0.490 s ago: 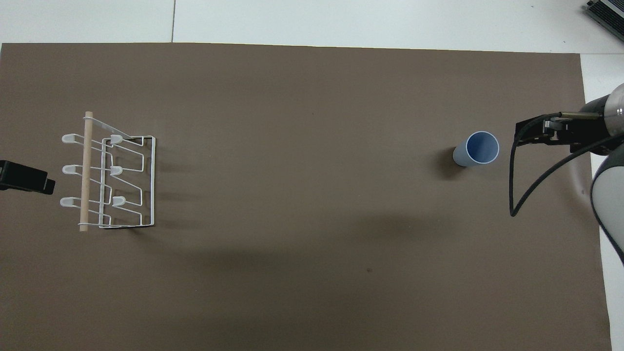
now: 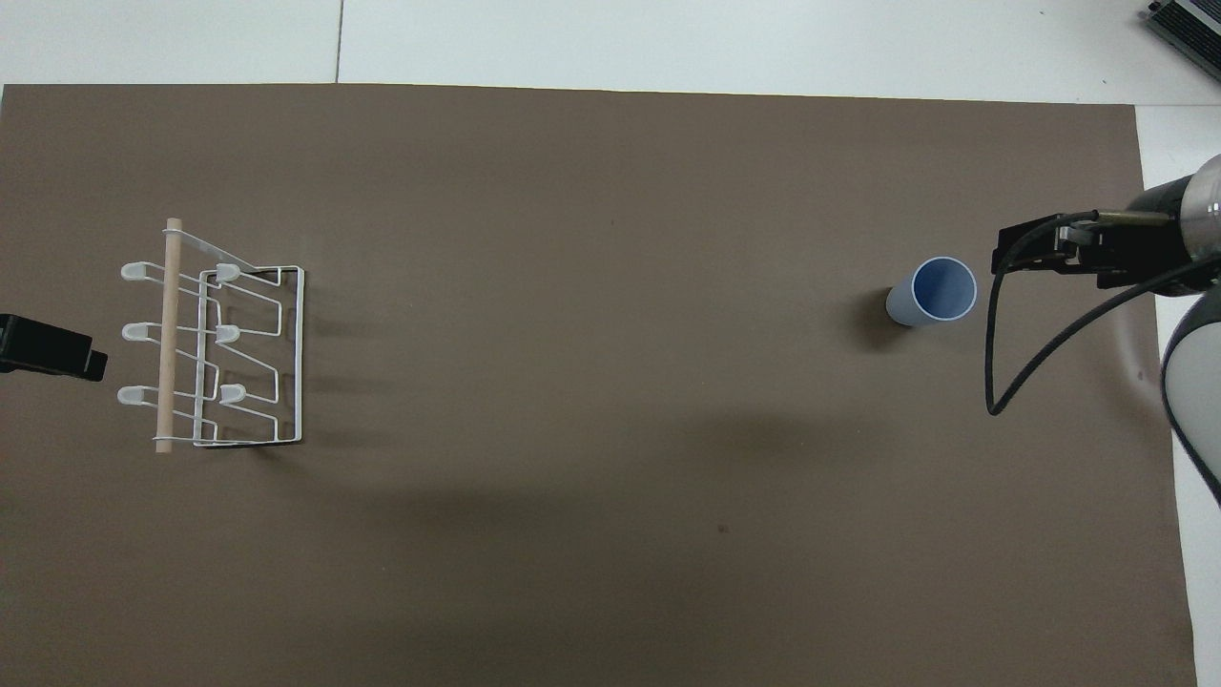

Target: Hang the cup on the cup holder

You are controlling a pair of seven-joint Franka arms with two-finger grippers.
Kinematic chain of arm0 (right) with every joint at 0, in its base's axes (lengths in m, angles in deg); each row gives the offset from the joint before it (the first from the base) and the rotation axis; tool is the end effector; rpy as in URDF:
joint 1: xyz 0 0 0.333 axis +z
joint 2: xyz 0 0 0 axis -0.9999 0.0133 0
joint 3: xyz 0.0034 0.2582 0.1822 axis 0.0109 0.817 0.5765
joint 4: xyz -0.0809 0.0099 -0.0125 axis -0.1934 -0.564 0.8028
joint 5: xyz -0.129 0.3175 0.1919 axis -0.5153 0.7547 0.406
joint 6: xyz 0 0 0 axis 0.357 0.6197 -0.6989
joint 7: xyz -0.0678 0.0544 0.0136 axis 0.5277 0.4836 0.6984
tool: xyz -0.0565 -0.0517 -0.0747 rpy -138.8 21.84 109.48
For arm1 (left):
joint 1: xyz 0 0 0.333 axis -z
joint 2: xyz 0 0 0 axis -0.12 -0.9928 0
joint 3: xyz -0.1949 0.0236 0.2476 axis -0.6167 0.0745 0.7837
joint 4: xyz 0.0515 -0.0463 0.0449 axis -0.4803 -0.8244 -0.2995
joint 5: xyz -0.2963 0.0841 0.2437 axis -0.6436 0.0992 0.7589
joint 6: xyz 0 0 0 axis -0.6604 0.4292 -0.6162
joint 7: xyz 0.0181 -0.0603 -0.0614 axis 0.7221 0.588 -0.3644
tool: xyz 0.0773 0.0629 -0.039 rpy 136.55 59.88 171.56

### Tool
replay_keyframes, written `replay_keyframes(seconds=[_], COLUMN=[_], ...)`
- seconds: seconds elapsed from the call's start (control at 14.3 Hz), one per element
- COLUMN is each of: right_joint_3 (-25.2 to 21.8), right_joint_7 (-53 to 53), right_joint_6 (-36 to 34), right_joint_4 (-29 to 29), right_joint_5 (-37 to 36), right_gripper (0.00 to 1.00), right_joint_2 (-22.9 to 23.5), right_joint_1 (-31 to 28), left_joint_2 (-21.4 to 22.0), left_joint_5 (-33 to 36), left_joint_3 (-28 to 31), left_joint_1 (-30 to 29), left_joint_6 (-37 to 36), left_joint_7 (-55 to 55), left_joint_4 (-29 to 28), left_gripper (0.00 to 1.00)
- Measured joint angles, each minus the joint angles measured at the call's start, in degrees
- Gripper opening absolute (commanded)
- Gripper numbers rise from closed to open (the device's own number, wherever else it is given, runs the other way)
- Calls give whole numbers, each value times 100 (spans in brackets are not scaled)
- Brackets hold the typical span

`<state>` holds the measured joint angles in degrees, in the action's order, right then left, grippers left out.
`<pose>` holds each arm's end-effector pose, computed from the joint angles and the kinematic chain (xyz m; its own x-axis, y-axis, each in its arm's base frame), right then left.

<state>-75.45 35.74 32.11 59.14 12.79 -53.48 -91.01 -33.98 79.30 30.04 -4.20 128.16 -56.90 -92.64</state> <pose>0.5776 0.0223 0.6159 0.9867 -0.1082 0.1212 -0.1040 -0.9938 -0.0399 0.5137 -0.0173 0.6521 0.9874 -0.1409 -0.0728 -0.1376 -0.9893 0.0482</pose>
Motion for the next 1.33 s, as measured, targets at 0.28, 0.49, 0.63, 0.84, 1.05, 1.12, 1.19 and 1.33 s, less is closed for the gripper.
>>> replay_keyframes(seconds=[0.28, 0.49, 0.63, 0.84, 1.05, 1.12, 1.19, 1.33], right_joint_3=[4, 10, 14, 13, 1, -12, -22, -25], right_joint_7=[444, 471, 472, 513, 771, 888, 1008, 1093], right_joint_6=[809, 1394, 1625, 1997, 2328, 2458, 2669, 3087], right_joint_4=[446, 800, 985, 1275, 1680, 1808, 1971, 2311], right_joint_5=[38, 58, 61, 61, 61, 61, 61, 61], right_gripper=[100, 100, 100, 100, 100, 100, 100, 100], right_joint_2=[46, 194, 381, 690, 767, 766, 766, 766], right_joint_1=[1, 30, 99, 142, 133, 121, 106, 83], left_joint_2=[1, 1, 1, 1, 1, 1, 1, 1], left_joint_5=[0, 0, 0, 0, 0, 0, 0, 0], left_joint_3=[0, 1, 1, 1, 1, 1, 1, 1], left_joint_1=[0, 0, -1, 0, 0, -1, -1, -1], left_joint_6=[0, 0, 0, 0, 0, 0, 0, 0], left_joint_7=[0, 0, 0, 0, 0, 0, 0, 0], left_joint_4=[0, 0, 0, 0, 0, 0, 0, 0], left_gripper=[100, 100, 100, 100, 100, 100, 100, 100])
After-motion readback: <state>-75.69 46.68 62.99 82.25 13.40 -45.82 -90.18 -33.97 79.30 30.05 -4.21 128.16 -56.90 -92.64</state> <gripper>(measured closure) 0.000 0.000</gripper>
